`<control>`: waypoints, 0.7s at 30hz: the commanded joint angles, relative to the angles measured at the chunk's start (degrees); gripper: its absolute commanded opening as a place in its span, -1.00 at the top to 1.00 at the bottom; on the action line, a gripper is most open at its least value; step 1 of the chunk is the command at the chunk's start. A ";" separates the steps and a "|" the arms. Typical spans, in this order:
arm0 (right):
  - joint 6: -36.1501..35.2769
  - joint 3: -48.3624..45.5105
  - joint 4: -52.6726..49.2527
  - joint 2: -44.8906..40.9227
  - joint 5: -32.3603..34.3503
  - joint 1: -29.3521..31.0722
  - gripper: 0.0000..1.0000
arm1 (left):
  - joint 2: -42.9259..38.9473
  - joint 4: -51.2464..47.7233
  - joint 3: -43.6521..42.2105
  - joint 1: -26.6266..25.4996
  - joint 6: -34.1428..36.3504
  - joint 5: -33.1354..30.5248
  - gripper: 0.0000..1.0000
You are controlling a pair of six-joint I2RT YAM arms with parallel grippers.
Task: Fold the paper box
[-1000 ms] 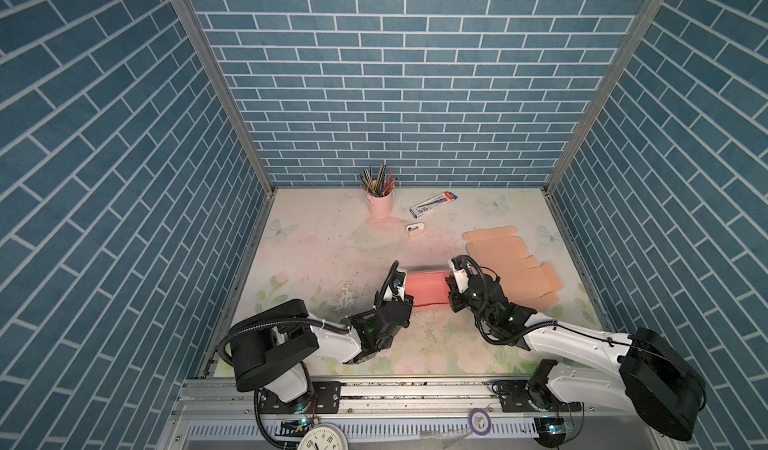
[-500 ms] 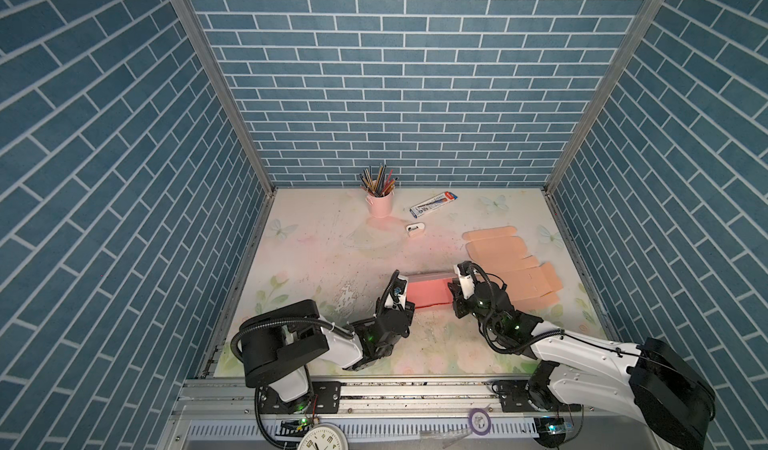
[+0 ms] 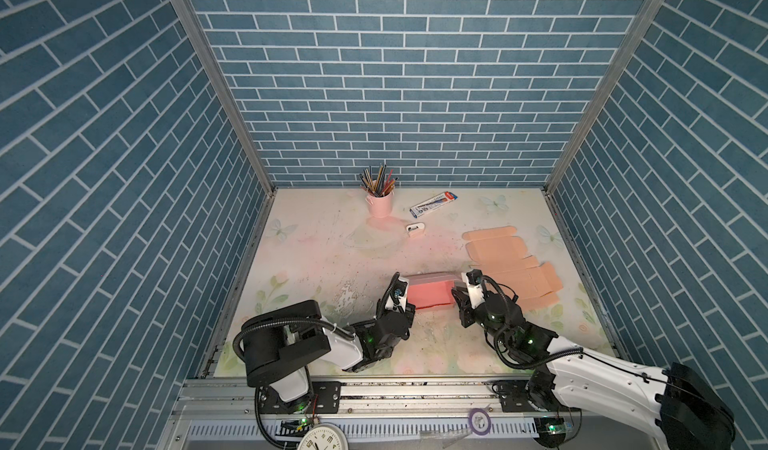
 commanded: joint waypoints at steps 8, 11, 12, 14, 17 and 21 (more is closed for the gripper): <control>6.58 5.33 -17.11 -9.10 -0.59 0.82 0.59 | -0.55 -2.67 -1.47 -1.11 -2.22 2.14 0.81; 7.08 6.99 -20.63 -12.25 -1.70 0.84 0.56 | -1.58 -3.16 -1.83 -1.36 -2.78 2.94 0.61; 6.34 7.14 -20.69 -13.01 -3.00 0.79 0.55 | -2.11 -3.69 -1.82 -1.52 -2.94 3.21 0.51; 4.76 6.75 -19.56 -13.97 -4.87 0.80 0.53 | -3.35 -5.30 -1.69 -1.79 -3.60 3.21 0.42; 3.95 7.31 -19.23 -14.45 -5.57 0.85 0.53 | -6.25 -7.99 -1.44 -2.51 -3.93 3.91 0.30; 2.19 9.77 -19.50 -14.49 -7.65 0.87 0.52 | -11.25 -18.42 -0.04 -2.91 -7.62 6.22 -0.18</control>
